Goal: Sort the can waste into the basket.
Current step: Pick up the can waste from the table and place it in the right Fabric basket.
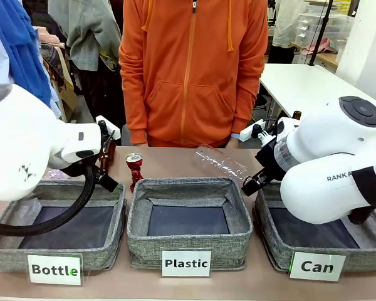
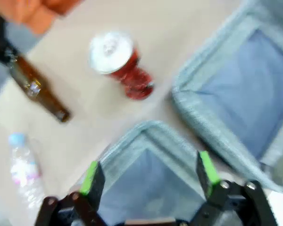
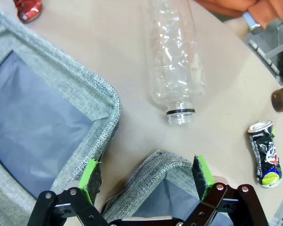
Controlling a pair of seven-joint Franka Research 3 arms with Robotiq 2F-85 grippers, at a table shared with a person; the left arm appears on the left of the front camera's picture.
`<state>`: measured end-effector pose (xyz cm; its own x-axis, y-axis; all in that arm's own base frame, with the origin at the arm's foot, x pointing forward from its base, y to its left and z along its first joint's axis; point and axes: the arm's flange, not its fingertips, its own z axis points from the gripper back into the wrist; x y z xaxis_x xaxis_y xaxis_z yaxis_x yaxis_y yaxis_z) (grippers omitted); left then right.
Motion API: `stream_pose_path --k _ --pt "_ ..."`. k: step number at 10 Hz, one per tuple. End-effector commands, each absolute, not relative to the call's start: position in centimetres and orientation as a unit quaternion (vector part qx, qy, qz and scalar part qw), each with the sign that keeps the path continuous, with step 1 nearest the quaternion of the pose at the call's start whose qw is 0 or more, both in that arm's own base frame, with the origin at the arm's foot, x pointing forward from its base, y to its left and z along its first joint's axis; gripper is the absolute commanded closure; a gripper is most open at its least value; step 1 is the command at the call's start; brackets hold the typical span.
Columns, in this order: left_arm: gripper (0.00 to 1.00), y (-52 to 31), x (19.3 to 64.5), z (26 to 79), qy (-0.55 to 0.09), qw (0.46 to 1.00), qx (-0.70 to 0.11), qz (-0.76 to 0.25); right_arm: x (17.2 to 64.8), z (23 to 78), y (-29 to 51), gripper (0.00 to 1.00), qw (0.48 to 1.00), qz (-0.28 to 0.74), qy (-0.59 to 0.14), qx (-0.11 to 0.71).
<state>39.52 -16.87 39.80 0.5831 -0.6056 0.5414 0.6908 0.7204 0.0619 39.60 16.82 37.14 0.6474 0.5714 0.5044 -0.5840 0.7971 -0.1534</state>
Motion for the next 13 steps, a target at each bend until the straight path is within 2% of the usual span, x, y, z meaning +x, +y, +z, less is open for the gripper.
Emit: stream_pose_path --k 1,3,5,6,7,8,10,12,13 --pt "0.00 -11.4 40.7 43.9 -0.260 0.842 -0.178 -0.438 39.6 37.2 16.8 0.00 0.908 0.318 -0.274 0.012" --pt "0.00 -8.1 40.5 45.6 -0.251 0.776 -0.293 -0.499 39.6 37.2 16.8 0.00 0.908 0.318 -0.274 0.012" --pt "0.00 -5.4 39.6 45.4 -0.271 0.740 -0.343 -0.511 39.6 37.1 16.8 0.00 0.908 0.318 -0.274 0.012" --pt "0.00 -3.2 39.2 45.4 -0.275 0.720 -0.394 -0.501 37.5 44.7 11.6 0.00 0.901 0.251 -0.355 -0.004" --pt "0.00 0.5 39.1 45.6 -0.269 0.712 -0.446 -0.472 35.0 51.3 5.1 0.00 0.927 0.163 -0.336 -0.008" --pt "0.00 4.3 38.7 45.8 -0.278 0.711 -0.473 -0.441 32.8 55.4 -0.1 0.00 0.946 0.099 -0.306 0.036" --pt "0.00 8.2 35.6 45.8 -0.317 0.708 -0.513 -0.369 29.5 58.6 -7.6 0.00 0.958 -0.030 -0.266 0.099" --pt "0.00 11.9 33.2 45.2 -0.380 0.684 -0.554 -0.285 29.1 56.8 -15.2 0.00 0.939 -0.171 -0.212 0.211" --pt "0.00 13.7 31.4 42.6 -0.408 0.679 -0.562 -0.238 29.0 55.1 -19.7 0.00 0.915 -0.228 -0.184 0.278"
